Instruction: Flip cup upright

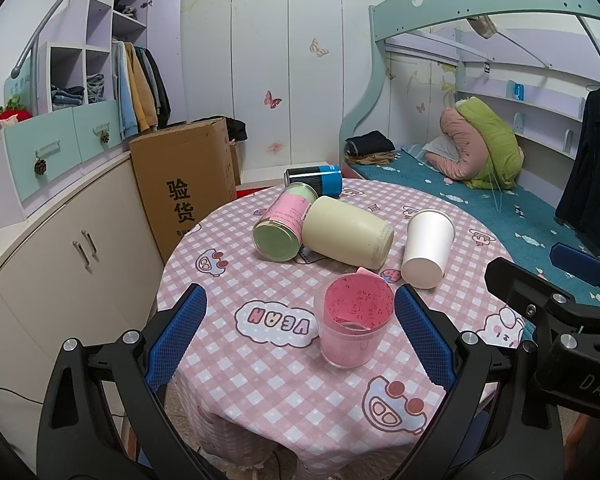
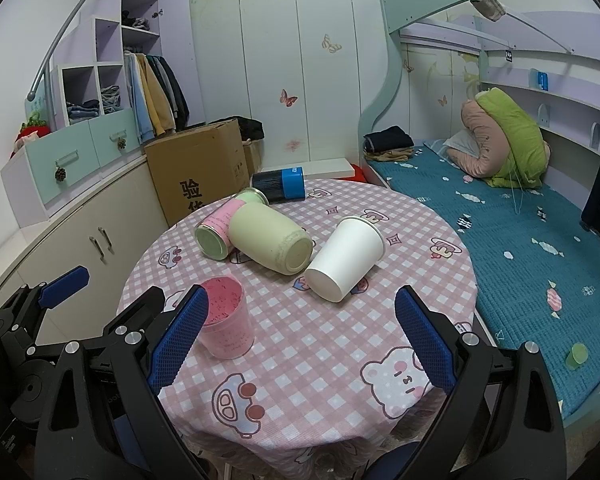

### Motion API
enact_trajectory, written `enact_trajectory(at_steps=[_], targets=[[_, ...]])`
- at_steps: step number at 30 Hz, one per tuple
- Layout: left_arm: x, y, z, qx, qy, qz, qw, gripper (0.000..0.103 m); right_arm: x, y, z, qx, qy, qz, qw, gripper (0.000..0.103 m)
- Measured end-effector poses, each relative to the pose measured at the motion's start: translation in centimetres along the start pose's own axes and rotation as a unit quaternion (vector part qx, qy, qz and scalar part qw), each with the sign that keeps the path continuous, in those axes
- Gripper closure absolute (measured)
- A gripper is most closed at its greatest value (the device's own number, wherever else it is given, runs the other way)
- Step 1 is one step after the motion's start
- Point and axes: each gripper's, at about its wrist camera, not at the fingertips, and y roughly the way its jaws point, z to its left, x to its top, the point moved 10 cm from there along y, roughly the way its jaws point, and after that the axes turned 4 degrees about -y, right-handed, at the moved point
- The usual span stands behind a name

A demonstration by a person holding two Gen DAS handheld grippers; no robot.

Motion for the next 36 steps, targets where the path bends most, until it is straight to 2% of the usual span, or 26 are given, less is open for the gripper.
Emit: enact_trajectory(at_steps=[6,36], targets=[[-0.16,0.37,-0.06,-0.009,-0.005,0.012,0.9999,0.008,0.08,0.04,-0.01,-0.001,-0.001,0.0,1.0,0.012],[-0.03,0.2,0.09,-0.004,-0.002,0.003,1.0,0.008,0.34,0.21,0.22,-0.001,-0.003,-0.004,1.0,0.012]])
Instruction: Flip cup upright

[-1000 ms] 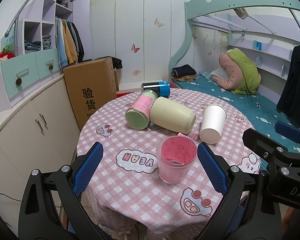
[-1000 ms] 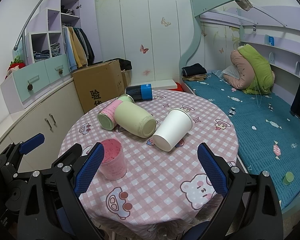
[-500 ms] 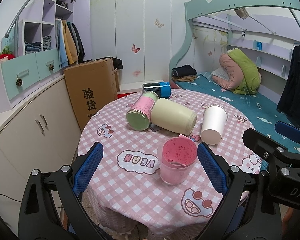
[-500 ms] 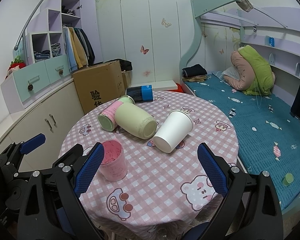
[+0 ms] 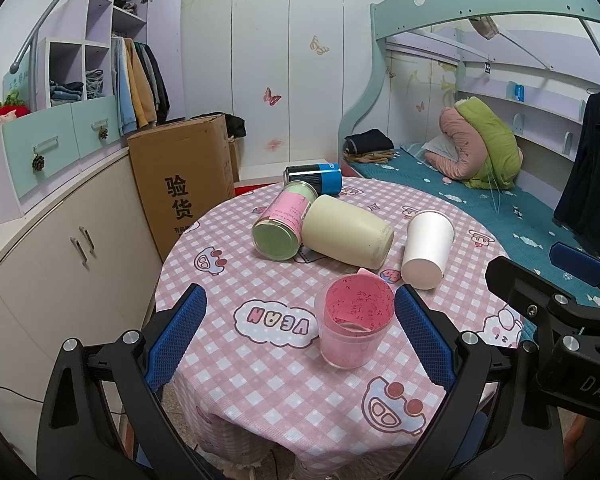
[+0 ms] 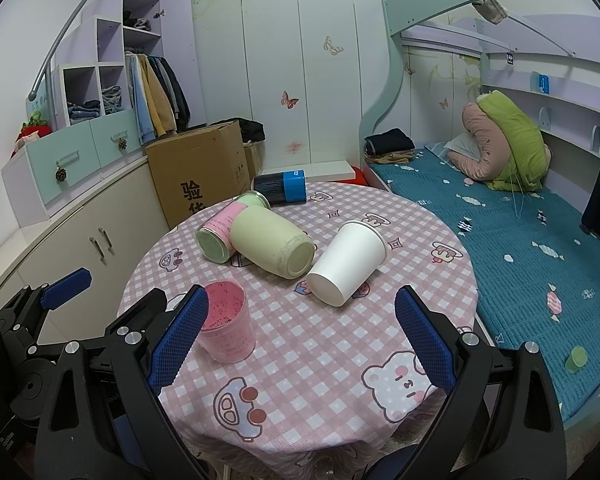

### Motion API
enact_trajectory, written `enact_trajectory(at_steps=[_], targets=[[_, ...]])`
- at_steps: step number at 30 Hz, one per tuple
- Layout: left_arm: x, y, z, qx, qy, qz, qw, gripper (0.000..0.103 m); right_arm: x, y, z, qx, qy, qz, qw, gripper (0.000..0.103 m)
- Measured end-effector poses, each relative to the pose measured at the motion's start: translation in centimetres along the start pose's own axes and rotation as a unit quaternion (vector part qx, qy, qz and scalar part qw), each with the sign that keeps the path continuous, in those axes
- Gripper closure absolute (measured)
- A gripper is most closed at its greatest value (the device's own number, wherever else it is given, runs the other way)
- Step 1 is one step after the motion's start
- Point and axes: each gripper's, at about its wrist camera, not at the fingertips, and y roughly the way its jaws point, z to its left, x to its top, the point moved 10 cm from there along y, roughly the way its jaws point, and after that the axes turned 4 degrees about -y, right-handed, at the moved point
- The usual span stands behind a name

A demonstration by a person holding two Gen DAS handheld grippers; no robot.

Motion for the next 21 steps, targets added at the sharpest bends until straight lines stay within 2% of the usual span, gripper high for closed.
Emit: enact_trajectory(at_steps=[21], targets=[[-0.1,-0.02,0.04,0.0,0.0,0.001,1.0,0.008,-0.05,-0.02,0.07,0.0,0.0,0.0,1.0,0.012]])
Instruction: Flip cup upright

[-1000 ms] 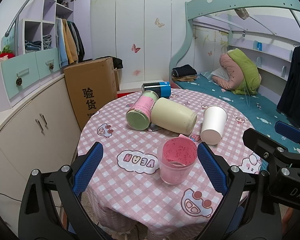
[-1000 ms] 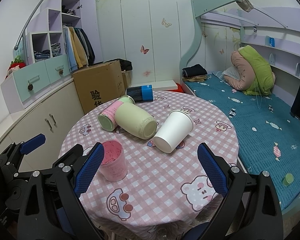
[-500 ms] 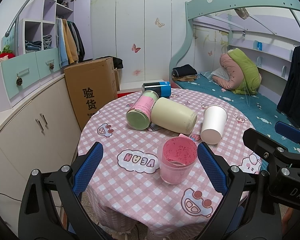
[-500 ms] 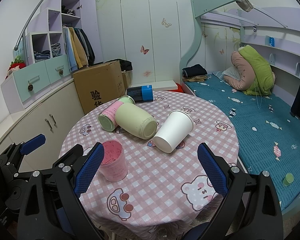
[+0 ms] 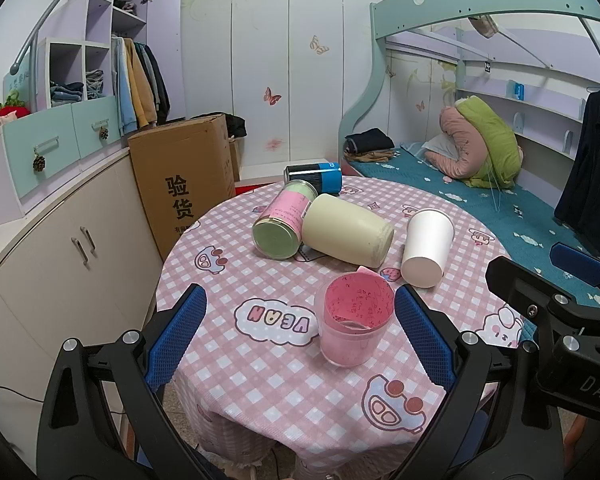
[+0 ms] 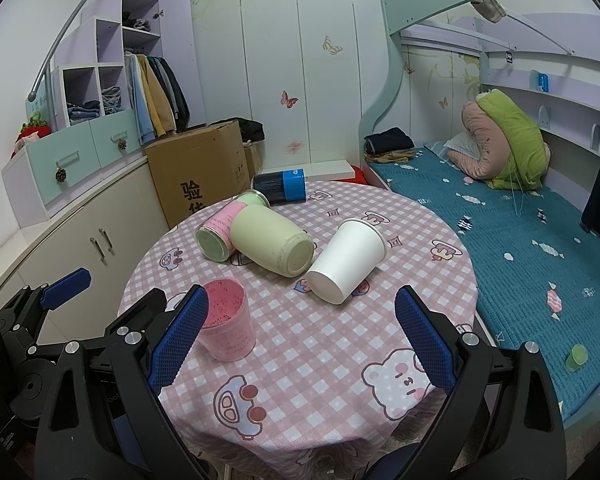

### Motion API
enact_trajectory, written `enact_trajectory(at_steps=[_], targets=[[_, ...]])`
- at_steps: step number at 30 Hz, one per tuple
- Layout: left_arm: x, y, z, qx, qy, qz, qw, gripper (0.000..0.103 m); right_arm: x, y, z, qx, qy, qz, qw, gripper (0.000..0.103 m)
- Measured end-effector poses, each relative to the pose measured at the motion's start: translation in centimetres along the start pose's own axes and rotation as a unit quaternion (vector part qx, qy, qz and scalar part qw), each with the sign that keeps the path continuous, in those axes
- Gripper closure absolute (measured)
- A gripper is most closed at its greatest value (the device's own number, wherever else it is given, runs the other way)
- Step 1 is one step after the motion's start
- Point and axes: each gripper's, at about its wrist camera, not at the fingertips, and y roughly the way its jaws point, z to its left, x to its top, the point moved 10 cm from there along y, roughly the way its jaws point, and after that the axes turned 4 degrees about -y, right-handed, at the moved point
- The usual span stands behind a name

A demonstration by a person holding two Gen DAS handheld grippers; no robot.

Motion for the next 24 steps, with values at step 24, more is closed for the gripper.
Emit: enact_trajectory(at_steps=[24], targets=[[-0.02,-0.4,0.02,0.008,0.002,-0.015,0.9999,0.008,-0.04,0.0,-0.01,-0.001,-0.001,0.0,1.0,0.012]])
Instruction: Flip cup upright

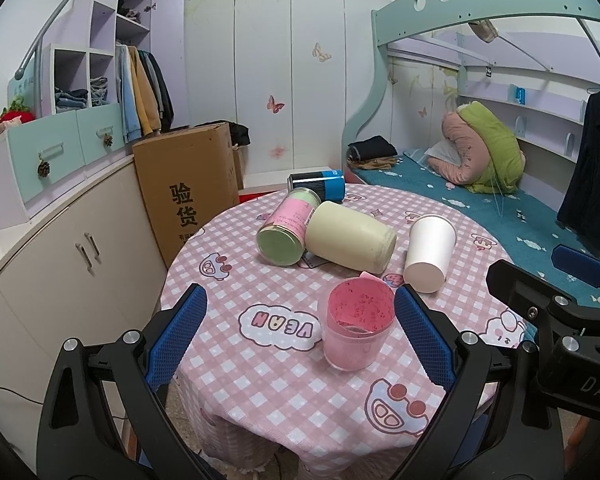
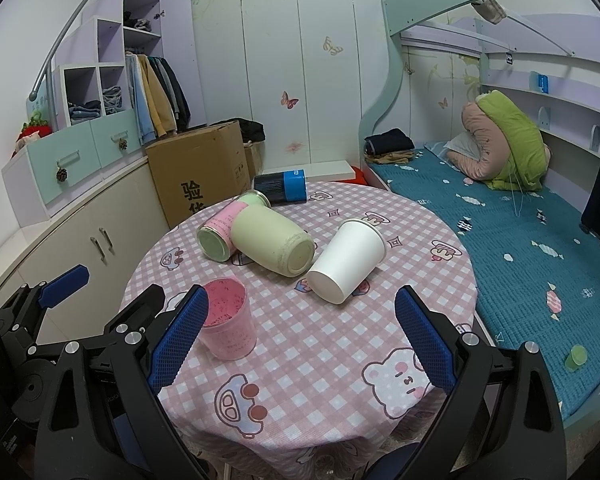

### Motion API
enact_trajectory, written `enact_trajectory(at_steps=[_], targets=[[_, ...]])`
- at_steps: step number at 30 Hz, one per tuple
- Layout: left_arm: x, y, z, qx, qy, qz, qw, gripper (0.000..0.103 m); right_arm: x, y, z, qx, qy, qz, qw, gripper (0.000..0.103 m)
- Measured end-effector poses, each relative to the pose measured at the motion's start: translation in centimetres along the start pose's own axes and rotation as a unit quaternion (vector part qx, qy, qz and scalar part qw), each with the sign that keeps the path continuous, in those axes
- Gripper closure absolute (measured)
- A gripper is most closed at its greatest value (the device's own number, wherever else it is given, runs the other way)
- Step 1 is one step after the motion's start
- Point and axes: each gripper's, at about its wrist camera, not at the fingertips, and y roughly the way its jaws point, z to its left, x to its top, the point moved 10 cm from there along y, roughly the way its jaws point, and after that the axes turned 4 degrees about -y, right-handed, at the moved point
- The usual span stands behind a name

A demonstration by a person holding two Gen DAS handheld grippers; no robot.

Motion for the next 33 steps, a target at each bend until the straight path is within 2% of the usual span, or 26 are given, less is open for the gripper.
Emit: enact_trajectory(at_steps=[9,13,33], targets=[[0.04,-0.1,0.03,-0.002,-0.001,0.0,1.0,0.008,0.05,0.1,0.0,0.0,0.0,0.0,1.0,0.012],[-0.09,0.15,-0.26,-0.016,-0.003,0.017,0.9997,0.008,-0.01,-0.02,-0.01,-0.002,-0.001,0.0,1.0,0.012],[0.14,0.07,-0.21,-0.011,-0.003,0.012,0.9999,0.008,0.02,-0.02,0.05,-0.002,-0.001,-0.001,1.0,0.012]])
